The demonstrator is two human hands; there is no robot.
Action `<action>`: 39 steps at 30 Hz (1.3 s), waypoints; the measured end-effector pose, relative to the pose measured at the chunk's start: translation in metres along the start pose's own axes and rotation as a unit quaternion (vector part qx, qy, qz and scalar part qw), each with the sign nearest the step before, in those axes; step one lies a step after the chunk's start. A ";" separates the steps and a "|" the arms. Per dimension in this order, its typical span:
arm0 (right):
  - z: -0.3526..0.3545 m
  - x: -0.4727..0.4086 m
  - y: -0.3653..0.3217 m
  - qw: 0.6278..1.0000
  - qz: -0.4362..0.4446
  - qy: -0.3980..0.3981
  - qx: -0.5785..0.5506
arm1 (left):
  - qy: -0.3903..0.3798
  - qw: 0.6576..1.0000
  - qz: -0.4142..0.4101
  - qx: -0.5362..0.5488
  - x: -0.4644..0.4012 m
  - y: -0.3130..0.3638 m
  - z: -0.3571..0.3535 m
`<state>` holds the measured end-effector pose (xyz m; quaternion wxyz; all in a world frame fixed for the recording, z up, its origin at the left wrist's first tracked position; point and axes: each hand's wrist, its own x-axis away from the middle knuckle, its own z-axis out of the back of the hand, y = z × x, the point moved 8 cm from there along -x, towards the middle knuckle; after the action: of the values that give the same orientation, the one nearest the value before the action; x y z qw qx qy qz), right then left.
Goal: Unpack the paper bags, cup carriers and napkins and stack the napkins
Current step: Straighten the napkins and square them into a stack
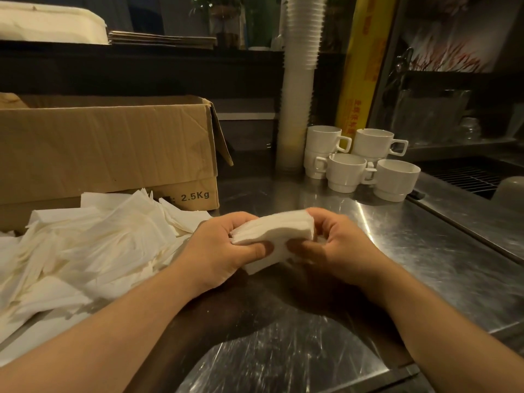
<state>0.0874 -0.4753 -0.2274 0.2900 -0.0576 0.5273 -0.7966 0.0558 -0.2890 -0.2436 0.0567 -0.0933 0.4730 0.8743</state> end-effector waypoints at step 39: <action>-0.002 -0.005 0.015 0.996 -0.045 -0.014 0.080 | -0.007 0.997 0.014 0.071 -0.003 -0.009 0.003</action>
<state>0.0966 -0.4755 -0.2408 0.2650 -0.0691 0.4544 -0.8476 0.0602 -0.2816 -0.2491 0.0545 -0.0760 0.5348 0.8398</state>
